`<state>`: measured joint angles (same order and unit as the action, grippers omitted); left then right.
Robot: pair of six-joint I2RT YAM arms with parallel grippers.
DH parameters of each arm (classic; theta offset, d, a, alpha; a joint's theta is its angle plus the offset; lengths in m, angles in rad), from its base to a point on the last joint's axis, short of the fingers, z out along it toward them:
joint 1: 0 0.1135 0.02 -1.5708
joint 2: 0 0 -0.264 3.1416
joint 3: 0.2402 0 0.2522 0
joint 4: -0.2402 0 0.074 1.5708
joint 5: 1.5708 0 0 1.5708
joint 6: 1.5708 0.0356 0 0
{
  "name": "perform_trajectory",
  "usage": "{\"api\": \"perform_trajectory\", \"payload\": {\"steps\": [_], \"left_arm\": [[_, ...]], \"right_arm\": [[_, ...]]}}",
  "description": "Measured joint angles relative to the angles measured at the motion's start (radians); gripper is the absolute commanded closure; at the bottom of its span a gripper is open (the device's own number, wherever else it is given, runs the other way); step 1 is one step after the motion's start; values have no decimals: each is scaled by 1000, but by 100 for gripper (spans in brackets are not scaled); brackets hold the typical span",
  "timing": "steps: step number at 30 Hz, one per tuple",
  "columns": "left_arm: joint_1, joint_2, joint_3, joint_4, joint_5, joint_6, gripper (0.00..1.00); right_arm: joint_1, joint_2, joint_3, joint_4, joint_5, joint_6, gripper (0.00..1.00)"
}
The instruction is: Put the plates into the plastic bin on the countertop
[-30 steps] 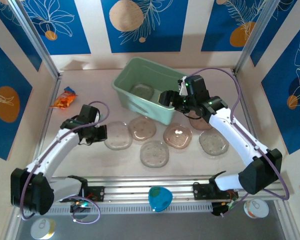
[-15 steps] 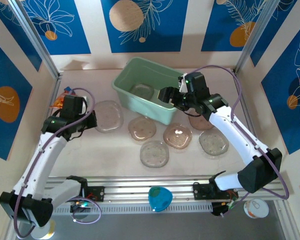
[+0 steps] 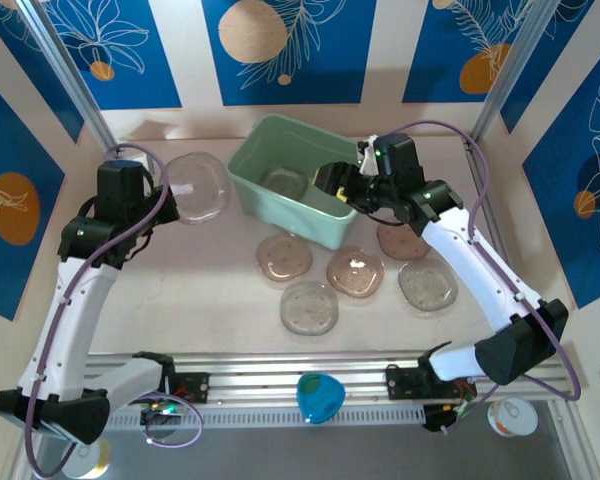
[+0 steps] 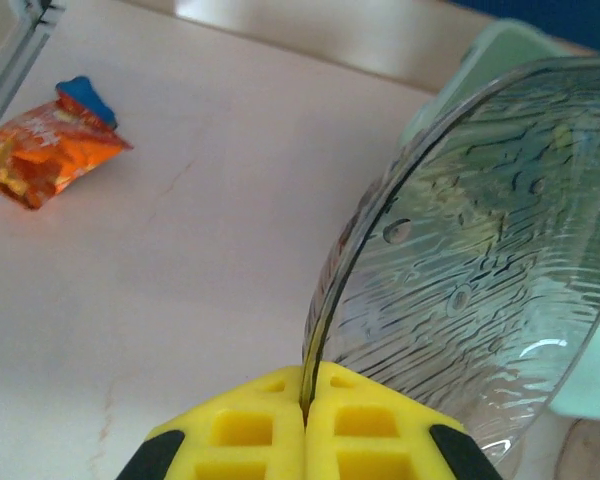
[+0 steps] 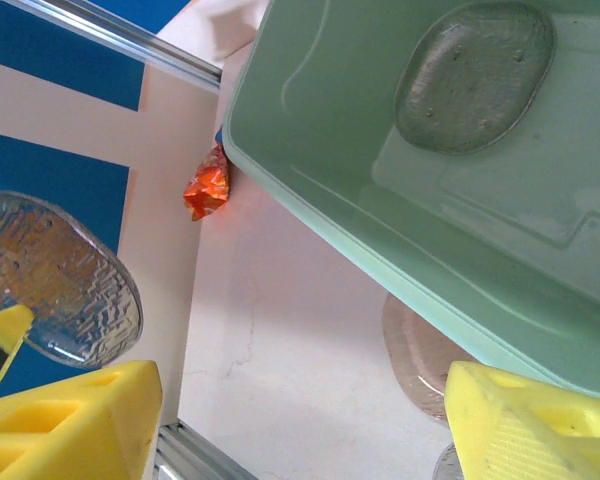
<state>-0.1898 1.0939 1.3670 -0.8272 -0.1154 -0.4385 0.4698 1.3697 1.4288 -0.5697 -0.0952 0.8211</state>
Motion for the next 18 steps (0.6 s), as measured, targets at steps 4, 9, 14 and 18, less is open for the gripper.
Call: {"api": "perform_trajectory", "payload": {"steps": [4, 9, 14, 18], "left_arm": [[0, 34, 0, 101, 54, -54, 100], [-5, 95, 0, 219, 106, -116, 100], [-57, 122, -17, 327, 108, -160, 100], [-124, 122, -35, 406, 82, -190, 100]], "right_arm": [[30, 29, 58, -13, 0, -3, 24], [55, 41, 89, 14, -19, 8, 24], [99, 44, 90, 73, -27, 55, 24], [153, 60, 90, 117, -17, 100, 24]]}}
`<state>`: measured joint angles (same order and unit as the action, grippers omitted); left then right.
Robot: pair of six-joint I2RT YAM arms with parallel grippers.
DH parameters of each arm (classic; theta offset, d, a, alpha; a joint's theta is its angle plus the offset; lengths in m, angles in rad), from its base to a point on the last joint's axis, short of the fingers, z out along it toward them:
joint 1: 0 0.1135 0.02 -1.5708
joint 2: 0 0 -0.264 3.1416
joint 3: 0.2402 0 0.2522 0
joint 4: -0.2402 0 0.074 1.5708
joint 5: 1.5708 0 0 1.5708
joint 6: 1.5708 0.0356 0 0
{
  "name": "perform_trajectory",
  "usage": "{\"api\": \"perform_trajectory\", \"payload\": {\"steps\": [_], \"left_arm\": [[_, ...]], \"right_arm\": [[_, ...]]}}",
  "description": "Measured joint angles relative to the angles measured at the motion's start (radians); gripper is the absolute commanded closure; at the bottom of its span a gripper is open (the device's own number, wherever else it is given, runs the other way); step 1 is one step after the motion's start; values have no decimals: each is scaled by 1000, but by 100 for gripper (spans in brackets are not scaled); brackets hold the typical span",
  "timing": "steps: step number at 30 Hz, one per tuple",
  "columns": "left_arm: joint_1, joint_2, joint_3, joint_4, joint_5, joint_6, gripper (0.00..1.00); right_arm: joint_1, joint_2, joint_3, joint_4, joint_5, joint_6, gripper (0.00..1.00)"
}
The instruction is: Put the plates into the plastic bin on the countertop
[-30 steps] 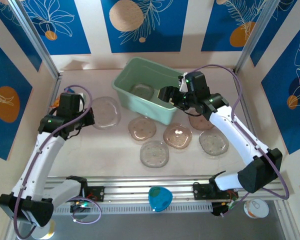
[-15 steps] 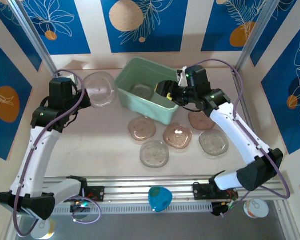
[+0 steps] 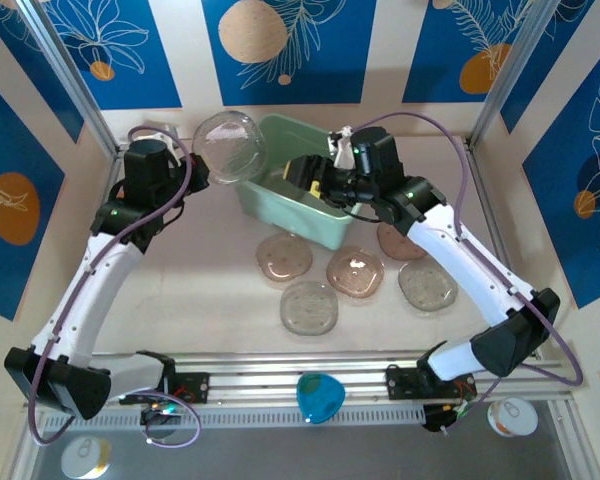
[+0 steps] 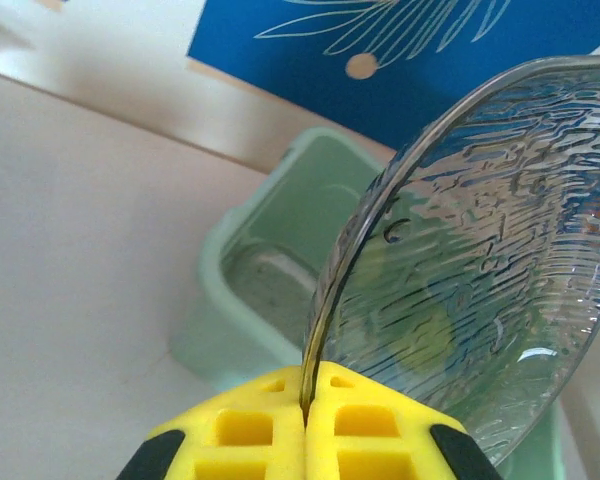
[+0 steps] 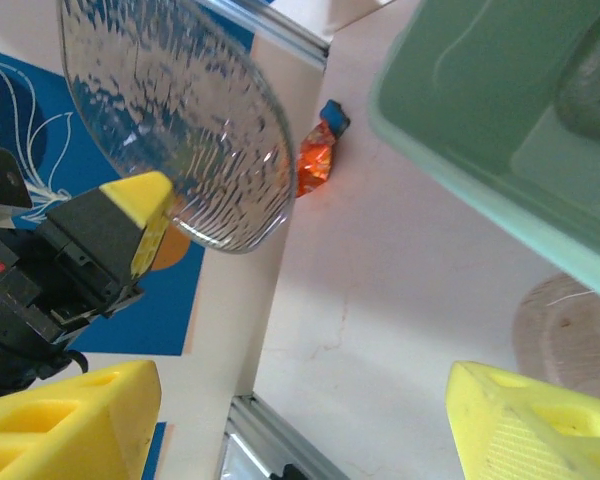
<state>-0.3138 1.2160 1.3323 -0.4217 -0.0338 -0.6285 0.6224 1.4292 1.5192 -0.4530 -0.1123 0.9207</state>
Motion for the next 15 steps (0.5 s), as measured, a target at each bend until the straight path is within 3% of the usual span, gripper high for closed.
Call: {"api": "perform_trajectory", "payload": {"steps": [10, 15], "left_arm": [[-173, 5, -53, 121, -150, -110, 100], [-216, 5, -53, 136, -202, -162, 100]], "right_arm": [[78, 28, -76, 175, 139, 103, 32], [79, 42, -76, 207, 203, 124, 38]]}}
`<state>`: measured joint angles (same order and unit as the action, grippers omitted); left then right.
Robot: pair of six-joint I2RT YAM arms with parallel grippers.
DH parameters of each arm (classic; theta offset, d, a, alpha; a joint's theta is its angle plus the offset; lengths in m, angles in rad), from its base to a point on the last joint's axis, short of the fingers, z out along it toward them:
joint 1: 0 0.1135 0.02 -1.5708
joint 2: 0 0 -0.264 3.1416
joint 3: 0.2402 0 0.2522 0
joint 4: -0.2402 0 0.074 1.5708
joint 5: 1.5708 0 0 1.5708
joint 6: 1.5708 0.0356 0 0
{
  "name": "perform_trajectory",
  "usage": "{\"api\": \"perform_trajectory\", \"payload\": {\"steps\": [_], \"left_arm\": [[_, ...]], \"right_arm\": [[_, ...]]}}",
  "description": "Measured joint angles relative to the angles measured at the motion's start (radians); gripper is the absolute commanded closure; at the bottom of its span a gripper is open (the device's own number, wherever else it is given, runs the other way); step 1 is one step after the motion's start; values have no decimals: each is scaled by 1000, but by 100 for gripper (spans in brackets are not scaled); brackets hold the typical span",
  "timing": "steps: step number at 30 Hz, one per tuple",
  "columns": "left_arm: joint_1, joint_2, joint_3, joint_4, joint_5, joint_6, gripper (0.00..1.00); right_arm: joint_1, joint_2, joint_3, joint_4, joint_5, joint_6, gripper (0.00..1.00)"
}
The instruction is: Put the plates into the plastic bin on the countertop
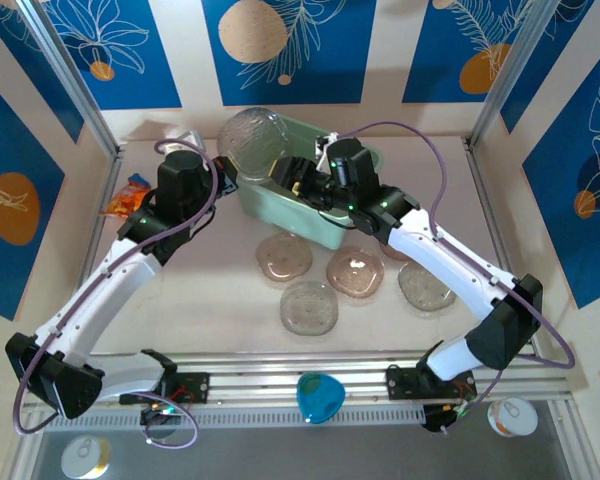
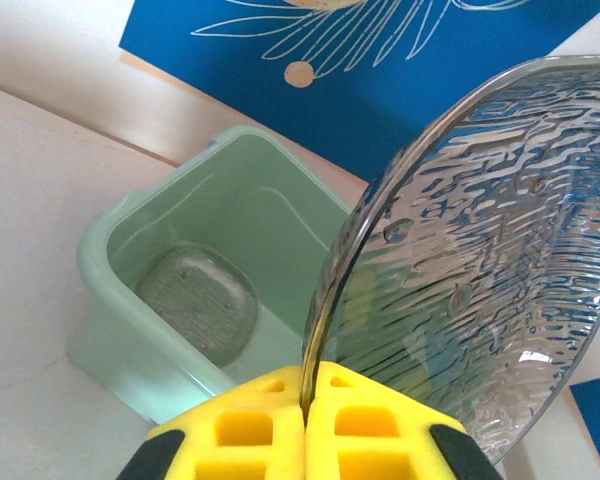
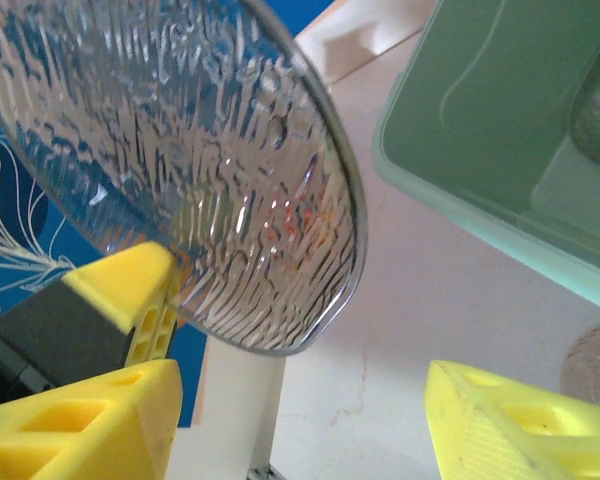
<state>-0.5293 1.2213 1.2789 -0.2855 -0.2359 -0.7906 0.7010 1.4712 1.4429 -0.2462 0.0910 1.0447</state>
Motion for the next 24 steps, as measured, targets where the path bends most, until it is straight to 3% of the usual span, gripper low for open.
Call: {"api": "perform_trajectory", "payload": {"steps": [11, 18, 24], "left_arm": [[-65, 0, -11, 9, -66, -71, 100], [-84, 0, -11, 9, -80, -86, 100], [-98, 0, -11, 9, -80, -95, 100]], "right_arm": [[5, 0, -68, 81, 101, 71, 57], [6, 0, -83, 131, 153, 85, 63], [7, 0, -84, 140, 175, 103, 79]]}}
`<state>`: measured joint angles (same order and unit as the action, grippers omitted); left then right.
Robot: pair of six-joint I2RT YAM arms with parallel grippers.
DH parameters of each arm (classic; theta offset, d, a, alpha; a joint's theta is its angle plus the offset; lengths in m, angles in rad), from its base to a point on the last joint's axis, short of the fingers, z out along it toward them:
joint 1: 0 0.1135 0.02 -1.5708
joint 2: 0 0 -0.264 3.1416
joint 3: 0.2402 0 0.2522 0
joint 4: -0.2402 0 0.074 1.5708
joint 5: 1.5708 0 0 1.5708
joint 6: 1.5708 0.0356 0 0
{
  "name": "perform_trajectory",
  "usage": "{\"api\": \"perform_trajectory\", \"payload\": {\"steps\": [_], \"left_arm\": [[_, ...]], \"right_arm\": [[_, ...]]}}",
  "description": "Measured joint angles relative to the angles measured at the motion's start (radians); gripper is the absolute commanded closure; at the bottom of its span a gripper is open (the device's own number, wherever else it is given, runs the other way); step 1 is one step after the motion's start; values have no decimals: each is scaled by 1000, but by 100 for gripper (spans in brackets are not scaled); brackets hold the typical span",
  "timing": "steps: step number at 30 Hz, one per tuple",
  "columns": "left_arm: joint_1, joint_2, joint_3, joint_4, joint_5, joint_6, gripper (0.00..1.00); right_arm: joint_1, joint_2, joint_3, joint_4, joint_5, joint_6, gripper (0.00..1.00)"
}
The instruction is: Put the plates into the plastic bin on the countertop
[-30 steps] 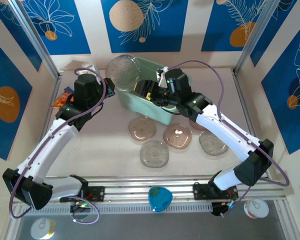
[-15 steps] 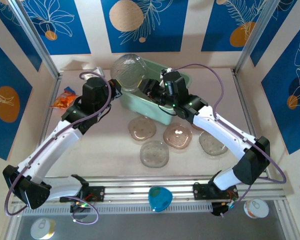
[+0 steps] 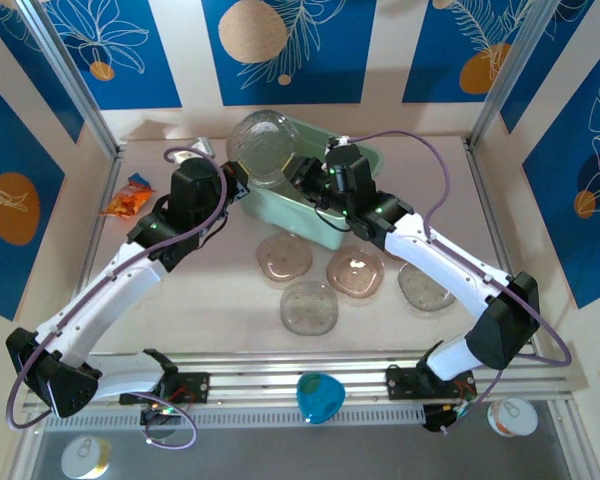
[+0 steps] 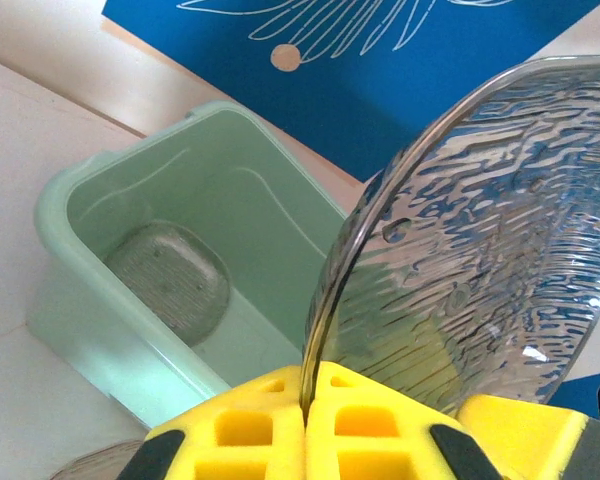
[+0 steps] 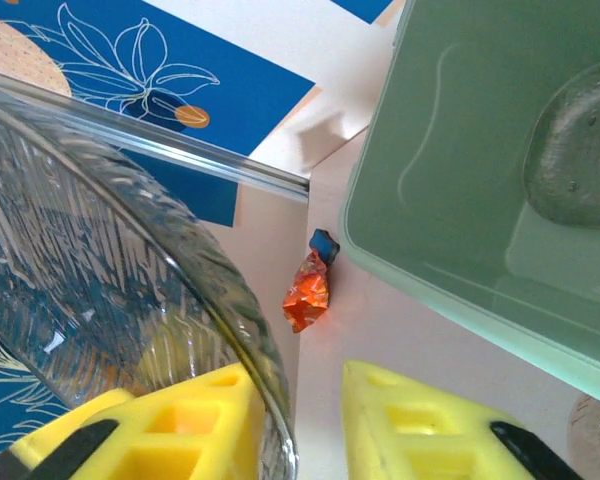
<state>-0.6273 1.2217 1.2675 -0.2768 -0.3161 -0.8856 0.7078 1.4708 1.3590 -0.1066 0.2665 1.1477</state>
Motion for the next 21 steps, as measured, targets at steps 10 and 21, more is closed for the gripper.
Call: {"api": "perform_trajectory", "payload": {"steps": [10, 21], "left_arm": [[-3, 29, 0, -22, 6, -7, 75], [-9, 30, 0, -53, 16, 20, 26]], "right_arm": [[5, -1, -19, 6, 27, 6, 97], [-21, -1, -21, -11, 27, 6, 100]]}}
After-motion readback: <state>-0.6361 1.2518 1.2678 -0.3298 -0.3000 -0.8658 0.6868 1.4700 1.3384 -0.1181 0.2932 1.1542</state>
